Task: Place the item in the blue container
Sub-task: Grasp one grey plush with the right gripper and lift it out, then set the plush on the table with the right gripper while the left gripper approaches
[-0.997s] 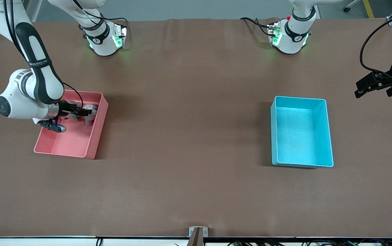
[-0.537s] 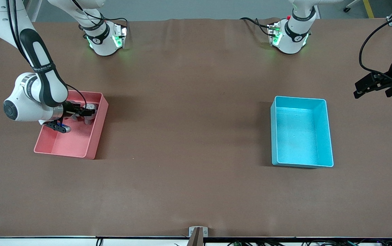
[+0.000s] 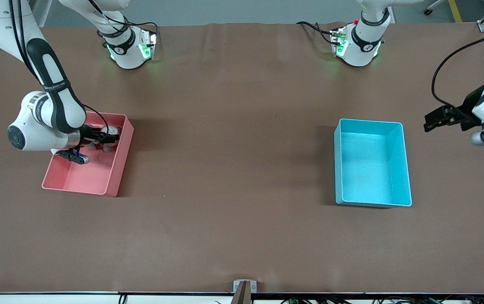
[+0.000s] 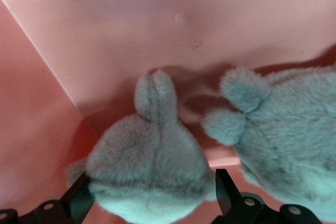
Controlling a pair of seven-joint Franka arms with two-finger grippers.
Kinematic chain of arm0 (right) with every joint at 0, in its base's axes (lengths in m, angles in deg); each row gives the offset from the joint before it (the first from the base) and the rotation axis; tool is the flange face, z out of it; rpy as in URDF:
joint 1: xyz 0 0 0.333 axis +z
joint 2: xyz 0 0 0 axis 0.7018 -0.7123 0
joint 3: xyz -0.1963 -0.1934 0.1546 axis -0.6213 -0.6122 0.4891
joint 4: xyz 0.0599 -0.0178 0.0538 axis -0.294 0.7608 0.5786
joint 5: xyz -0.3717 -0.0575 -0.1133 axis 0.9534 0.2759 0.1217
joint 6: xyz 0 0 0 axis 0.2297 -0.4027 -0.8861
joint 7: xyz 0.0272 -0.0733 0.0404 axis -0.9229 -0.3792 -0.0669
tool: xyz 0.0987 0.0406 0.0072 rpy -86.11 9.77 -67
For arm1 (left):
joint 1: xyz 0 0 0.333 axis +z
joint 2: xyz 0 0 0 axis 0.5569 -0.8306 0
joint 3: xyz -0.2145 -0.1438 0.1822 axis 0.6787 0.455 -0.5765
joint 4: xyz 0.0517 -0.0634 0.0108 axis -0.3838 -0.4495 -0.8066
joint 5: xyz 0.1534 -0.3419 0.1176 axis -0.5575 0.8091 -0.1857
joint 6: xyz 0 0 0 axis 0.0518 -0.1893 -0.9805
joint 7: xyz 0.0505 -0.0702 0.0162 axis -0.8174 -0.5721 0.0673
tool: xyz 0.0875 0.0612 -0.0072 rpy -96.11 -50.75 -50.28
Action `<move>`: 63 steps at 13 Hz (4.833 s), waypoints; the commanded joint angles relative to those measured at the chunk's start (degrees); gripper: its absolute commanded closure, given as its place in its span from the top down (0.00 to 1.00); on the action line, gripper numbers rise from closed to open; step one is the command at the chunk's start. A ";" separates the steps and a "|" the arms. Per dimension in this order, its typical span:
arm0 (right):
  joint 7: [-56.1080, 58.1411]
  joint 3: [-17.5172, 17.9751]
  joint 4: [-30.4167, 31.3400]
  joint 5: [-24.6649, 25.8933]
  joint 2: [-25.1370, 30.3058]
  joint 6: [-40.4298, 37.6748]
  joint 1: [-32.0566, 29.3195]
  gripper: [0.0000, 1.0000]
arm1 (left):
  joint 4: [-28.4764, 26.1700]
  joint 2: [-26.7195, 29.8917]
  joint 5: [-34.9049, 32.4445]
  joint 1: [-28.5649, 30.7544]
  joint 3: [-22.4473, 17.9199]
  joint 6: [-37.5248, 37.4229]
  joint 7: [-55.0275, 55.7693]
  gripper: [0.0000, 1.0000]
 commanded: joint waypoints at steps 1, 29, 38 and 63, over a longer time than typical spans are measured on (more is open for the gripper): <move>0.64 0.20 0.45 -1.36 -0.46 -0.10 0.87 1.00 | 1.57 -0.41 0.46 -0.45 -0.19 -0.76 -0.96 1.00; -14.26 0.29 -35.75 1.63 -6.00 -38.41 2.70 0.05 | -0.02 -5.85 2.21 -16.34 2.36 7.13 21.18 1.00; -57.07 0.29 -36.55 -9.63 -7.05 -18.85 27.91 0.05 | -0.45 -11.57 2.91 -26.91 2.45 15.32 36.75 1.00; -72.08 -2.26 -39.97 1.62 -15.16 1.34 43.08 1.00 | 3.06 -11.48 2.22 -25.94 2.36 14.36 36.14 1.00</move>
